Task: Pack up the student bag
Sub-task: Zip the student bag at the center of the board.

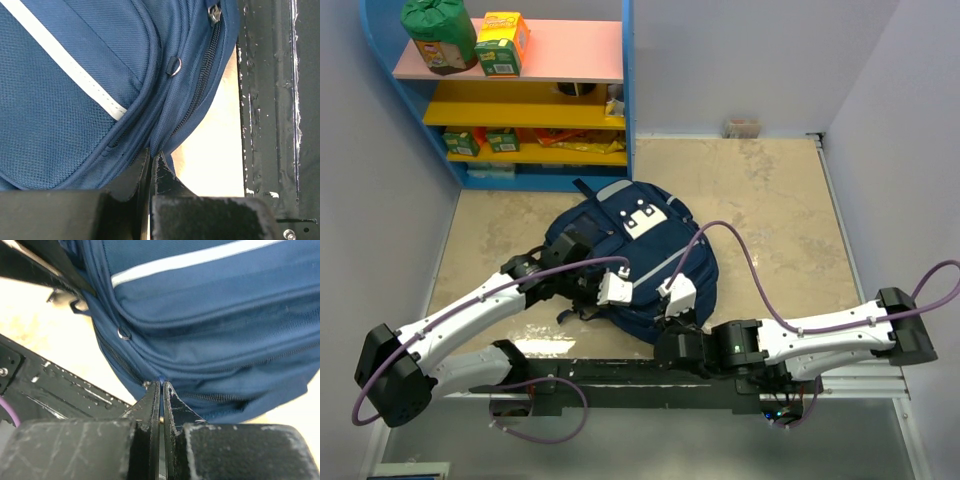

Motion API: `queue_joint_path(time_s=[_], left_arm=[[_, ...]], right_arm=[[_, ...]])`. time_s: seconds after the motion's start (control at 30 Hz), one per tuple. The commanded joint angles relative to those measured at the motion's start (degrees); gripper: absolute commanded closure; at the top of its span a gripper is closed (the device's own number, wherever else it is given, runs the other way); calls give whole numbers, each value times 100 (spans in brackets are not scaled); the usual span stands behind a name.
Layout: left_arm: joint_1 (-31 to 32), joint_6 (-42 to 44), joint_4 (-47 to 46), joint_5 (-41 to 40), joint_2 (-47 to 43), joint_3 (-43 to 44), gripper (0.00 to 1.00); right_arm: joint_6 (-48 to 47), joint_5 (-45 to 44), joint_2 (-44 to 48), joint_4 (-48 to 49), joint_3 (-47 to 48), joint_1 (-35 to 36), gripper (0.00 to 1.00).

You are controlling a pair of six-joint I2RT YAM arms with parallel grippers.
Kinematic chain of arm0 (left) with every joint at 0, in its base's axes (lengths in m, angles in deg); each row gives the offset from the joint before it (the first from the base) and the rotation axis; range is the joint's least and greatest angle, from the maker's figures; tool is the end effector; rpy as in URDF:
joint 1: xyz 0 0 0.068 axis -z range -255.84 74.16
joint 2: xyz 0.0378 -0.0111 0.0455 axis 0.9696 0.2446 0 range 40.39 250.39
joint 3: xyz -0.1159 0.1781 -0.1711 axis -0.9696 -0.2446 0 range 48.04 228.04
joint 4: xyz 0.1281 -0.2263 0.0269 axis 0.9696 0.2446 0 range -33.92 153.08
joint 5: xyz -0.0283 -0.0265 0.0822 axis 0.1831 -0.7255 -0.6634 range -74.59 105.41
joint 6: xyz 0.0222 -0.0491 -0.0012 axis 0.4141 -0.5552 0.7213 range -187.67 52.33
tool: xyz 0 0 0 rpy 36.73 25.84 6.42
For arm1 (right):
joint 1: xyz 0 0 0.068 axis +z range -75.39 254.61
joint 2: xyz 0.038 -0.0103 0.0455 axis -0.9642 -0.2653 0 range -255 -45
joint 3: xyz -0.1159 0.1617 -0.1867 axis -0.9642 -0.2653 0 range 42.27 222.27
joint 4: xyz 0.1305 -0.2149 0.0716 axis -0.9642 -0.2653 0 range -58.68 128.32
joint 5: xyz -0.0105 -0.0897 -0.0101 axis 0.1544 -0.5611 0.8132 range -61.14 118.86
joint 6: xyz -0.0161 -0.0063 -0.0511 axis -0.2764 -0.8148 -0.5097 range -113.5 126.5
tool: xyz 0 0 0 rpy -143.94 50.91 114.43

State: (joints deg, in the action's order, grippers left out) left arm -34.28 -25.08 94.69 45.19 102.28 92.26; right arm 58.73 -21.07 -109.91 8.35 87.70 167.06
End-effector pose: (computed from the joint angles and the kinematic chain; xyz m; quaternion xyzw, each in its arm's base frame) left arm 0.1421 -0.1494 0.2420 0.6751 0.6365 -0.2434 0.2825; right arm 0.0178 0.2229 0.2538 -0.1550 0.8489 0.1792 0.4725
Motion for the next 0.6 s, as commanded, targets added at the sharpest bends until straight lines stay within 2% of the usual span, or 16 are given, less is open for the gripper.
queue_joint_path(time_s=[0.0, 0.17, 0.27, 0.3, 0.4, 0.57], left_arm=[[-148, -22, -381, -78, -186, 446, 100], [-148, -75, -416, -16, -151, 455, 100], [-148, -75, -381, -16, -186, 455, 100], [-148, -75, -381, -7, -195, 455, 100], [-148, -84, -363, -7, -203, 473, 100], [-148, -93, -381, 10, -221, 438, 100]], right_arm=[[920, -360, -408, -1142, 353, 177, 100], [789, -44, -515, -273, 133, 230, 100], [850, -43, -523, -105, 36, 221, 94], [877, -43, -532, -105, 19, 230, 87], [798, -122, -585, 0, 19, 221, 82], [649, -175, -690, 290, 36, 195, 79]])
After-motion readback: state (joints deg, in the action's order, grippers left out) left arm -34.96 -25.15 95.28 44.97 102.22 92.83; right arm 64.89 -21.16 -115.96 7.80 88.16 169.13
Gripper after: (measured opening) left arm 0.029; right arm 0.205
